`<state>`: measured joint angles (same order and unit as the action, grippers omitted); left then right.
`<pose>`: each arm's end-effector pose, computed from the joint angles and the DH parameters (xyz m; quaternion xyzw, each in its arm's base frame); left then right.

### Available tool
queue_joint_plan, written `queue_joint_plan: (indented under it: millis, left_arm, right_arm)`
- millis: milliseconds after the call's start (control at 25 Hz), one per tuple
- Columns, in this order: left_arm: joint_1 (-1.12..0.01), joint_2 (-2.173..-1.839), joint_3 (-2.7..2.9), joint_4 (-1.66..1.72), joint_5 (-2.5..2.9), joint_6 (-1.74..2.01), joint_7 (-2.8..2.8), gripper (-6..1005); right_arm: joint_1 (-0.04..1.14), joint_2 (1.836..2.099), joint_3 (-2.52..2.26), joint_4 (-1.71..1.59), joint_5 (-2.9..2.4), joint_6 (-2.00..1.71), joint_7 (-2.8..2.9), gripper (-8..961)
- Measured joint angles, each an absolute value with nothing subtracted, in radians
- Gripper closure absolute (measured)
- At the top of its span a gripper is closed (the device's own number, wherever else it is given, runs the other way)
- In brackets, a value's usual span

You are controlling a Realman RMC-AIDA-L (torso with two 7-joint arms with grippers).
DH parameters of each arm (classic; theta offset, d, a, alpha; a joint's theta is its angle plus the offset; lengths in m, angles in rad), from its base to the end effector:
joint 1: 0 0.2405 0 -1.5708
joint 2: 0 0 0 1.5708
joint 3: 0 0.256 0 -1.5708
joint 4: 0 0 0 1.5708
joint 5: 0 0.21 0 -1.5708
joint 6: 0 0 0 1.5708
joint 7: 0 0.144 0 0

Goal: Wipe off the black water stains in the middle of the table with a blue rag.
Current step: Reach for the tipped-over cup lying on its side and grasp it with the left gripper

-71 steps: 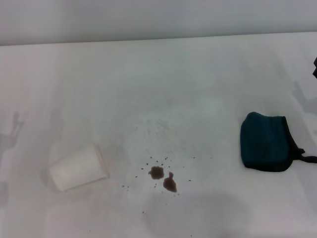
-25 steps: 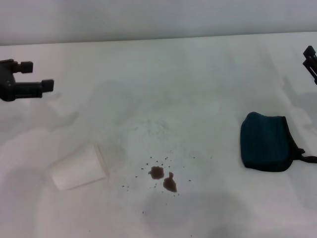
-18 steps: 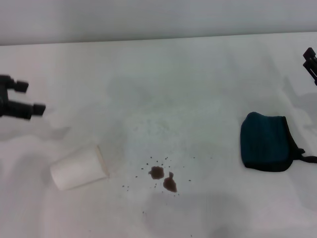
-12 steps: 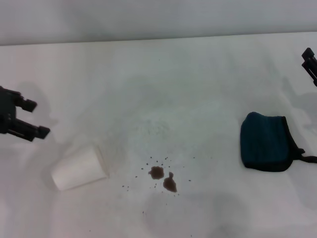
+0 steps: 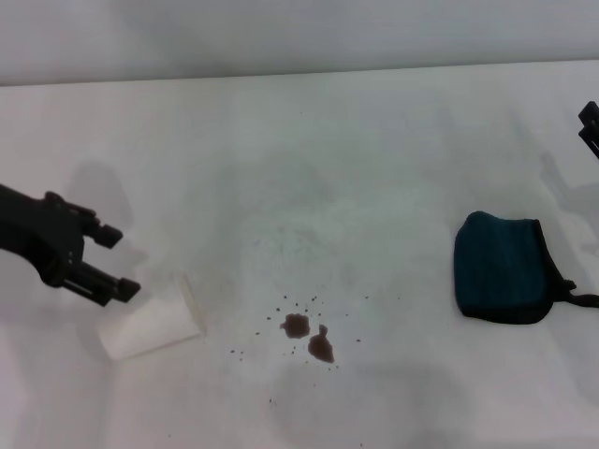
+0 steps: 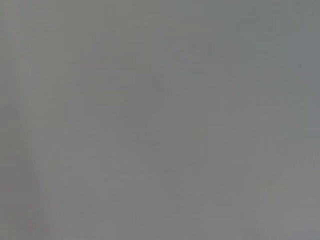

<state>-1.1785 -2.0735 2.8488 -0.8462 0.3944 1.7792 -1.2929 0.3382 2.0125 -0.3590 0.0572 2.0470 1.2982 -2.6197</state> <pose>-0.2250 0.3715 0.0399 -0.9792 -0.1863 0.0773 0.0211 0.3903 0.2779 0.0259 -0.6319 0.3456 0.3482 0.6000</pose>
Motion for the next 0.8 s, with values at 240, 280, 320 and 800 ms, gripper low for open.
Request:
queue_joint_plan:
  millis: [240, 280, 320, 800]
  left_arm:
    - [-1.155, -2.075, 2.849, -0.772, 0.428, 1.73, -1.321, 123]
    - [-1.151, -2.075, 2.849, -0.762, 0.433, 1.72, -1.322, 123]
    - [-1.147, -2.075, 2.849, -0.751, 0.439, 1.708, -1.323, 123]
    - [-1.13, -2.074, 2.849, -0.633, 0.466, 1.605, -1.324, 122]
  right_arm:
    - [0.337, 2.013, -0.359, 0.054, 2.046, 1.3, -2.619, 78]
    - [0.337, 2.013, -0.359, 0.054, 2.046, 1.3, -2.619, 78]
    - [0.337, 2.013, -0.359, 0.054, 2.046, 1.3, -2.619, 78]
    - [0.333, 2.013, -0.361, 0.06, 2.044, 1.321, -2.618, 77]
